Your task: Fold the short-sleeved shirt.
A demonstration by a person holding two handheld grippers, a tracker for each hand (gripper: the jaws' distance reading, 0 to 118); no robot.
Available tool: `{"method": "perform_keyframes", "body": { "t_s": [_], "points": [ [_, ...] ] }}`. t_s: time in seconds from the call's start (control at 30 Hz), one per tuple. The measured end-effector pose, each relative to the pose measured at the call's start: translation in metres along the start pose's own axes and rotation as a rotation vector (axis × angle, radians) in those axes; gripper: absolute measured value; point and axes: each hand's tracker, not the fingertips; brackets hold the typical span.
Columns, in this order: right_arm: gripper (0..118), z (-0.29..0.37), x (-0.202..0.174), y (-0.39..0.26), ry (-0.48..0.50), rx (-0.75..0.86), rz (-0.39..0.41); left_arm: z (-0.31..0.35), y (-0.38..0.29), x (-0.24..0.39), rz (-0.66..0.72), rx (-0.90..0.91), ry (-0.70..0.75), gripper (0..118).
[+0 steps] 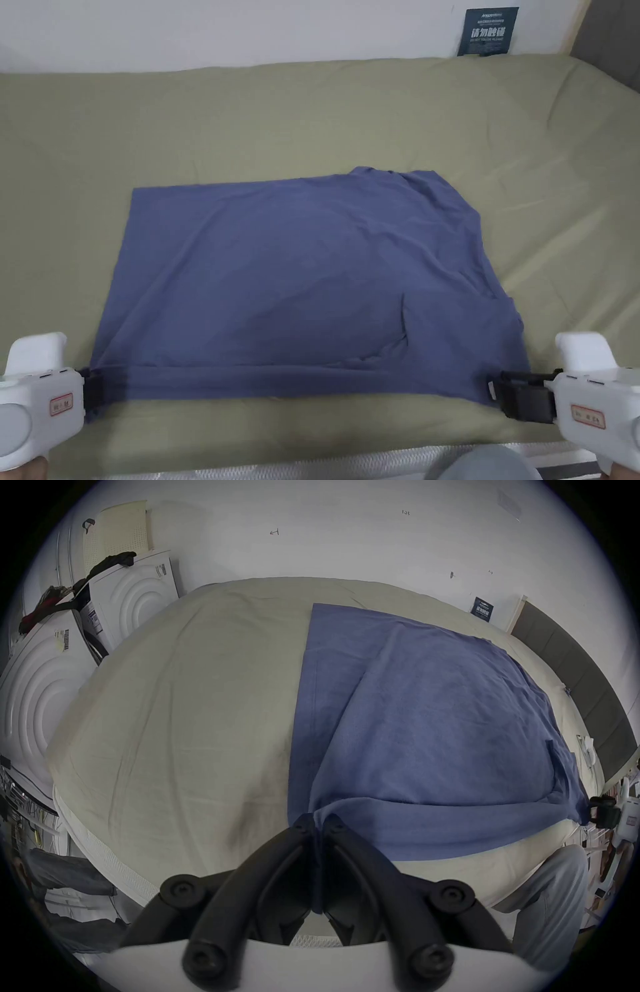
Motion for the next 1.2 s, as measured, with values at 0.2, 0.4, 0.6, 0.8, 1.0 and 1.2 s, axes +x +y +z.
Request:
{"method": "perform_keyframes", "body": {
  "t_s": [0.2,0.4,0.6,0.8,1.0,1.2],
  "points": [
    [42,-0.013,0.002,-0.011,-0.019,-0.020,0.043,-0.001,0.000,0.000,0.011,-0.006,0.000,4],
    [7,0.016,-0.004,0.007,-0.001,0.041,0.055,0.003,0.003,-0.007,0.021,0.002,-0.019,4],
    [7,0.030,-0.009,0.041,0.008,0.102,0.050,0.020,0.024,-0.012,0.025,0.052,-0.048,4],
    [7,0.019,-0.009,0.102,0.001,0.158,0.054,0.018,0.068,-0.008,-0.004,0.097,-0.044,4],
    [8,-0.021,-0.006,0.169,-0.011,0.164,0.055,-0.013,0.124,-0.005,0.034,0.099,-0.053,4],
    [8,-0.073,-0.008,0.210,-0.040,0.099,0.079,-0.055,0.159,0.006,0.045,0.065,-0.041,4]
  ]
}}
